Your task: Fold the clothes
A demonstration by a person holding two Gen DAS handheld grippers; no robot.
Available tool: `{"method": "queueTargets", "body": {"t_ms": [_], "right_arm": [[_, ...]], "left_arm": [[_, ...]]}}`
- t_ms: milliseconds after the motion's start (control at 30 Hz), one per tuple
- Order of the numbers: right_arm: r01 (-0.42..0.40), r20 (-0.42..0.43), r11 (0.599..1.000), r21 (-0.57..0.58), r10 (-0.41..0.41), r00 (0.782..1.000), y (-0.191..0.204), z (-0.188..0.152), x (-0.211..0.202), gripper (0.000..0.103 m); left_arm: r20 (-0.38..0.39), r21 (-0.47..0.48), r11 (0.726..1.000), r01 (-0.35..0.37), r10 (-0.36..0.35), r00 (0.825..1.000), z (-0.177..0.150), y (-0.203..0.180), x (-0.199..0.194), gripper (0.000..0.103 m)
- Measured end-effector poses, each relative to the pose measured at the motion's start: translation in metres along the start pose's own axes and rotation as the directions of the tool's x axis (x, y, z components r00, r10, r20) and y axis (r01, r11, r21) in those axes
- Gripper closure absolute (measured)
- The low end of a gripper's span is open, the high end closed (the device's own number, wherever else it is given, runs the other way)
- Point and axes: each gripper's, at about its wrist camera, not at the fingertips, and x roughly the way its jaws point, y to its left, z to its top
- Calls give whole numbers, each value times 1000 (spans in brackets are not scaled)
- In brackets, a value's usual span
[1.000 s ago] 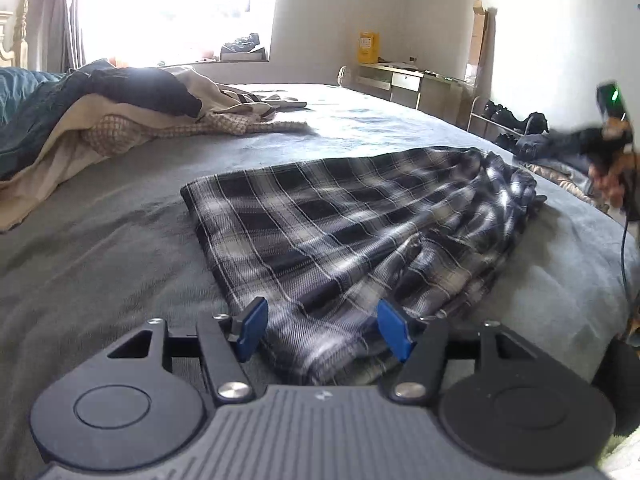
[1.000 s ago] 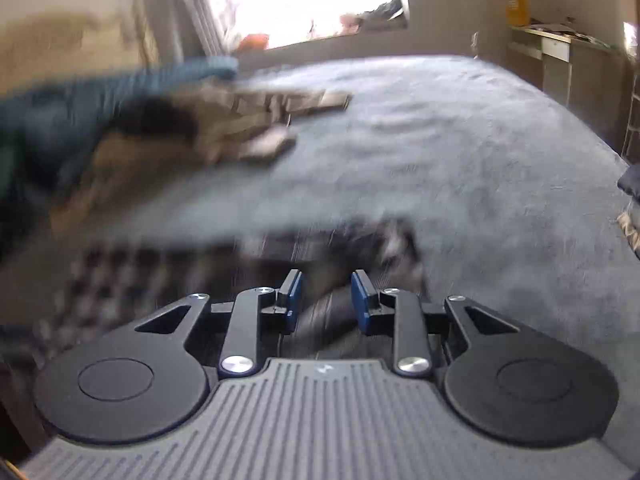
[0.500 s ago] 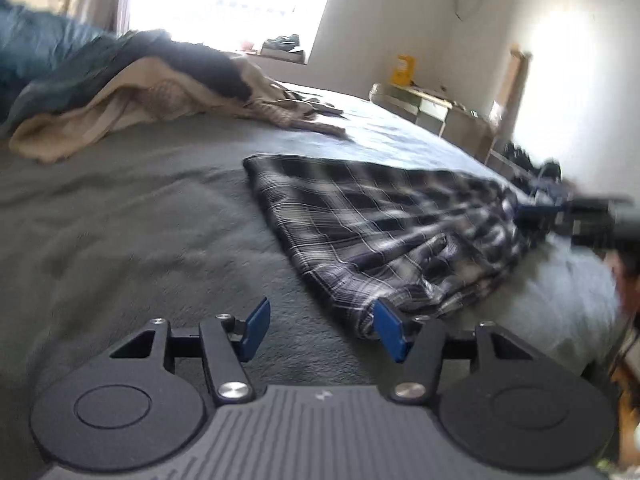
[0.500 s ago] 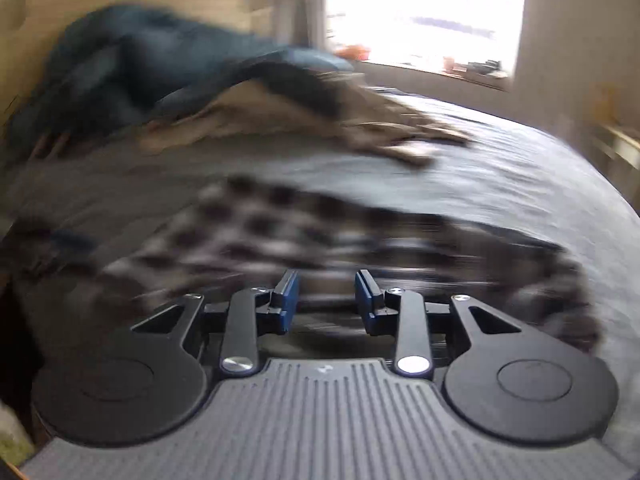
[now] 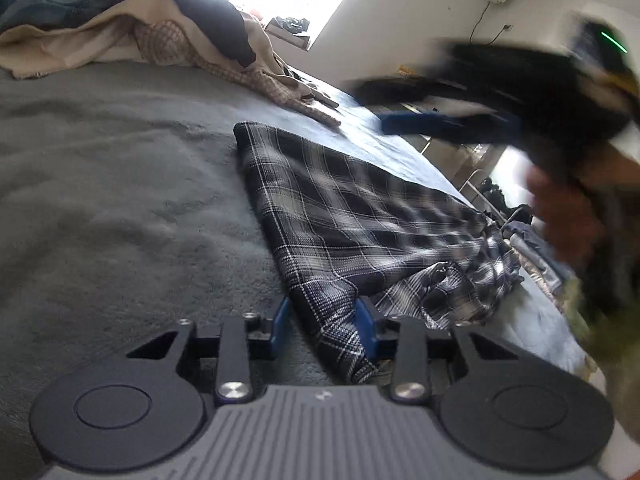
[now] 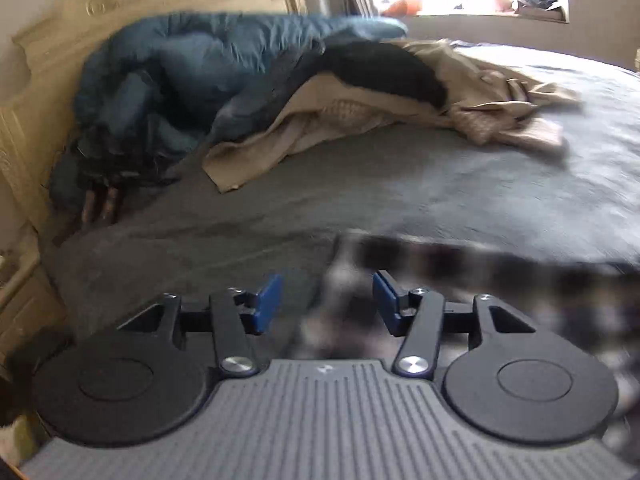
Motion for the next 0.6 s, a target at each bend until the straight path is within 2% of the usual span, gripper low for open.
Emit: {"method": "queueTargets", "body": {"t_ms": [100, 200, 300, 333, 367, 433, 533, 600], "right_arm": [[60, -105, 998, -29, -63, 992, 11, 26, 57, 50], [118, -217, 992, -53, -127, 968, 15, 36, 103, 50], [164, -281, 983, -87, -182, 942, 14, 30, 127, 52], [185, -292, 978, -98, -206, 934, 13, 27, 132, 64], [196, -279, 976, -97, -215, 936, 13, 26, 130, 84], [210, -236, 974, -86, -225, 945, 11, 25, 121, 95], [222, -137, 971, -88, -233, 963, 16, 29, 103, 97], [224, -106, 969, -102, -235, 966, 18, 29, 101, 97]], "left_arm": [[15, -20, 1000, 22, -22, 1000, -6, 4, -1, 72], [27, -18, 999, 28, -28, 999, -10, 4, -1, 75], [38, -29, 999, 35, -34, 999, -12, 6, 1, 85], [42, -31, 999, 38, -36, 998, -14, 6, 2, 90], [49, -30, 999, 41, -39, 998, -15, 7, 2, 92], [64, -30, 998, 50, -48, 997, -17, 8, 0, 94], [71, -28, 998, 60, -58, 996, -18, 9, -3, 95], [69, -25, 998, 63, -61, 996, -18, 9, -4, 95]]}}
